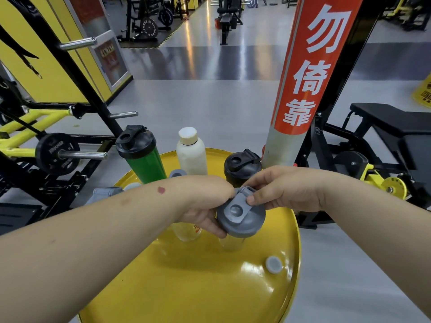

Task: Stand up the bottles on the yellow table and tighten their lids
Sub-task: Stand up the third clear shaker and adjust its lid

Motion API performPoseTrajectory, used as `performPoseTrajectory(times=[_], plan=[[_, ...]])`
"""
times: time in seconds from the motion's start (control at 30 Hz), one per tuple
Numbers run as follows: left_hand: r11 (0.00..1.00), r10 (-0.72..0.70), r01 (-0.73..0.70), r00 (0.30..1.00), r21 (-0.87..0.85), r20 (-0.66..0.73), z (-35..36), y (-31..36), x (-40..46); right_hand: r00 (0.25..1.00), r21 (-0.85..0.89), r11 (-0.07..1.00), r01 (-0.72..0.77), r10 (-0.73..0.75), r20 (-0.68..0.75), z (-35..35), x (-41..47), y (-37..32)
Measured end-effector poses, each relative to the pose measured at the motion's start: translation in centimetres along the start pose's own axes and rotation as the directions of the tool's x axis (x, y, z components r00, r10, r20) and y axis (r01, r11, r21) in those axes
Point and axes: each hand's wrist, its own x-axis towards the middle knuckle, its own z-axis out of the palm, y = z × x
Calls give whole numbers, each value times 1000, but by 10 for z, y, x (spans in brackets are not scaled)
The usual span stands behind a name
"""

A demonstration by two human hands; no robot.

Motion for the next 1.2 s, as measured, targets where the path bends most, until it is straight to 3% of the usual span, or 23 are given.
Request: performPoseTrajectory(times=[0.43, 0.67, 1.1, 1.2], plan=[[997, -5, 10, 998, -79, 69, 10, -10, 8, 998, -89, 996, -29, 24, -63, -6, -5, -6], [994, 81, -81, 997, -69, 5, 17, -14, 7, 996, -57, 994, -88, 89, 9, -3, -19, -5], [989, 123, -125, 992, -80, -37, 19, -24, 2, 995, -65, 995, -72, 68, -69, 8, -18, -4], [986, 169, -169, 981, 9, -95, 17, -23, -9, 988, -145, 984, -101, 83, -127, 12, -21, -11]])
